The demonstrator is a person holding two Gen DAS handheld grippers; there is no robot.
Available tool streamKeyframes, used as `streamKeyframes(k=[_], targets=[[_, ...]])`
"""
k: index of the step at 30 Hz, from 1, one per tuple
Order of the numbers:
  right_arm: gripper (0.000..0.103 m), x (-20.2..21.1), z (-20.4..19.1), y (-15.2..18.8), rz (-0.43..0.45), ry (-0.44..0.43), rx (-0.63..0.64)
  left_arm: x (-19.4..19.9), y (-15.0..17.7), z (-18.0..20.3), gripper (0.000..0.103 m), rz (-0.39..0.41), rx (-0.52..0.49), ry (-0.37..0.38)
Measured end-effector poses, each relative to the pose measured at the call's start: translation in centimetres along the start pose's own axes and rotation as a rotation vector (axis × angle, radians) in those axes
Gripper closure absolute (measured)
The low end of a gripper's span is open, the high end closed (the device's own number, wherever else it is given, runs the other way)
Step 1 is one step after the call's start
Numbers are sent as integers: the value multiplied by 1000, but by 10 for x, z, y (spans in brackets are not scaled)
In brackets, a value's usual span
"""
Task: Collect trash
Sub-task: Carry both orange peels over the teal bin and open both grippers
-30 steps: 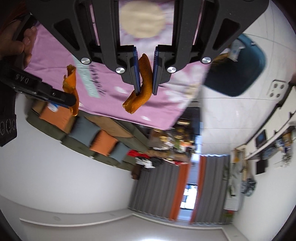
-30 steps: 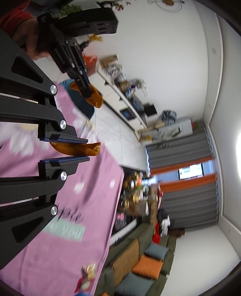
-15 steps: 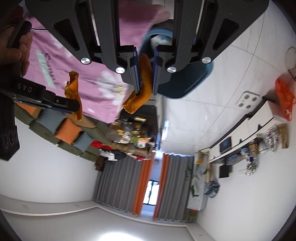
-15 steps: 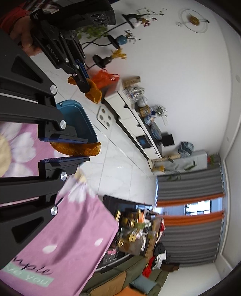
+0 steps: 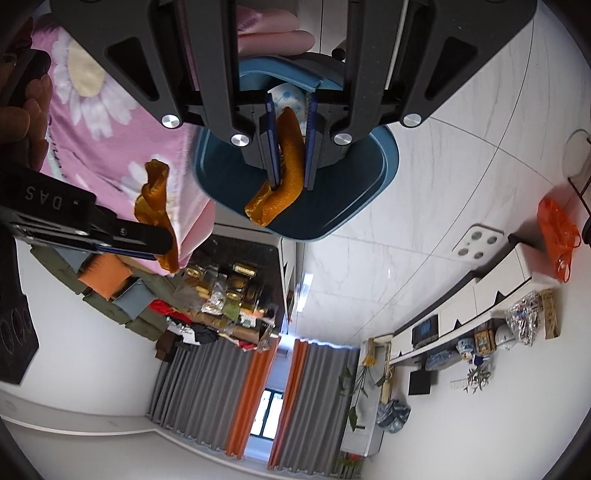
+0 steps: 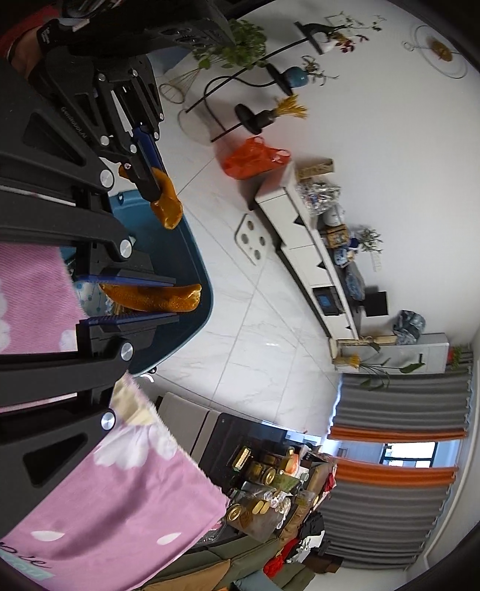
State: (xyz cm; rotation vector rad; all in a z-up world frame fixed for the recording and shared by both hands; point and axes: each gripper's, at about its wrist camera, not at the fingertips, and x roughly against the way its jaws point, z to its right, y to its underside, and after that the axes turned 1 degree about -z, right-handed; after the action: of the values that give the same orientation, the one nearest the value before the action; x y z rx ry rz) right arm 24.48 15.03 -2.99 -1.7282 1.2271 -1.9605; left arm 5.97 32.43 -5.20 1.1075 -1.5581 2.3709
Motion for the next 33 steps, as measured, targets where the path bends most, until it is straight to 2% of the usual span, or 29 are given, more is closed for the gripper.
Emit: streamKeyframes(k=[8,14,33], targets=[[92,-43,-4,-5,-93,7,32,-62,2,-1,90,-72,21,-9],[91,-59,-1,-7,-131,4,28,-101,6,2,90,-111,16,-19],[91,-100,2,-9,-268,-2,55,-162,14,17,90,-187,-8,-56]])
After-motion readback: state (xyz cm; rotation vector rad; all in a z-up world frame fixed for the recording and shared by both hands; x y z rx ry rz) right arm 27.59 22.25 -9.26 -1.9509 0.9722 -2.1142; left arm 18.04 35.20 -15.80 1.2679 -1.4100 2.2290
